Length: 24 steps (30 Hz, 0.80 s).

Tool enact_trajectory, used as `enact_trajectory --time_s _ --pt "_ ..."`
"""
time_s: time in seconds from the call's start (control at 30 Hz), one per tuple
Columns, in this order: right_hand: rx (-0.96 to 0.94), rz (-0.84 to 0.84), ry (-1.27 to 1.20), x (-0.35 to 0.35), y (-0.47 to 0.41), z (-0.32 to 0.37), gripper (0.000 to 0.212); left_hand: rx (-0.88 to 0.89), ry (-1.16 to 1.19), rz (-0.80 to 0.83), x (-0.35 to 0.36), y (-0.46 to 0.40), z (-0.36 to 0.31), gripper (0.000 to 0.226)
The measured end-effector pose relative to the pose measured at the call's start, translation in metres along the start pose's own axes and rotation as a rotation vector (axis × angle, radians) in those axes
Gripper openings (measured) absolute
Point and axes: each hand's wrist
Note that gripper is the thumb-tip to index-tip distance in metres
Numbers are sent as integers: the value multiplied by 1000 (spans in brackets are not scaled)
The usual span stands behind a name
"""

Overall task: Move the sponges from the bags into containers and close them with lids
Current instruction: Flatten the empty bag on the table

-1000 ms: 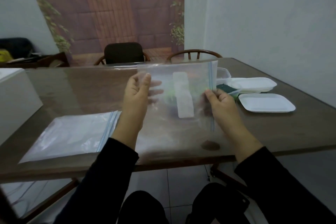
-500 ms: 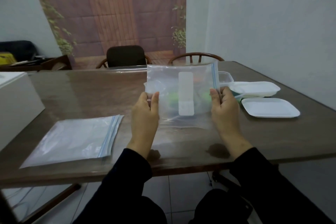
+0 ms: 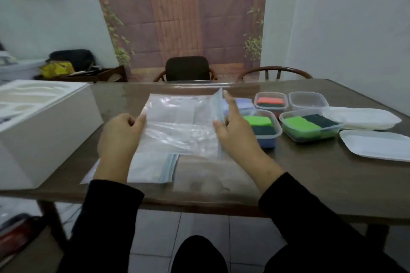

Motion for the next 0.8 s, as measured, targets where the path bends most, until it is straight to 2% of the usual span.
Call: enact_trajectory --time_s 0.07,0.17,0.3,0.47,0.63,0.8 --pt "-37 159 99 31 -2 7 55 -130 -77 97 -4 -6 45 43" --pt "-65 322 180 76 -5 13 41 -246 -141 132 -6 -3 90 36" --pt "-116 352 382 111 -14 15 34 -295 -277 166 -5 12 112 28" --pt "-174 340 663 134 -18 -1 23 -245 -450 159 1 21 112 33" --pt "-93 462 521 114 -24 6 32 -385 -362 322 -8 -1 112 51" --pt "-28 355 291 51 -23 13 30 -171 -93 257 -13 -17 35 49"
Point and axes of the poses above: each hand's wrist, its own y-axis away from the middle knuckle, its own x-axis out of the palm, z = x × y, and after that the axes turned 8 degrees about x, right-handed
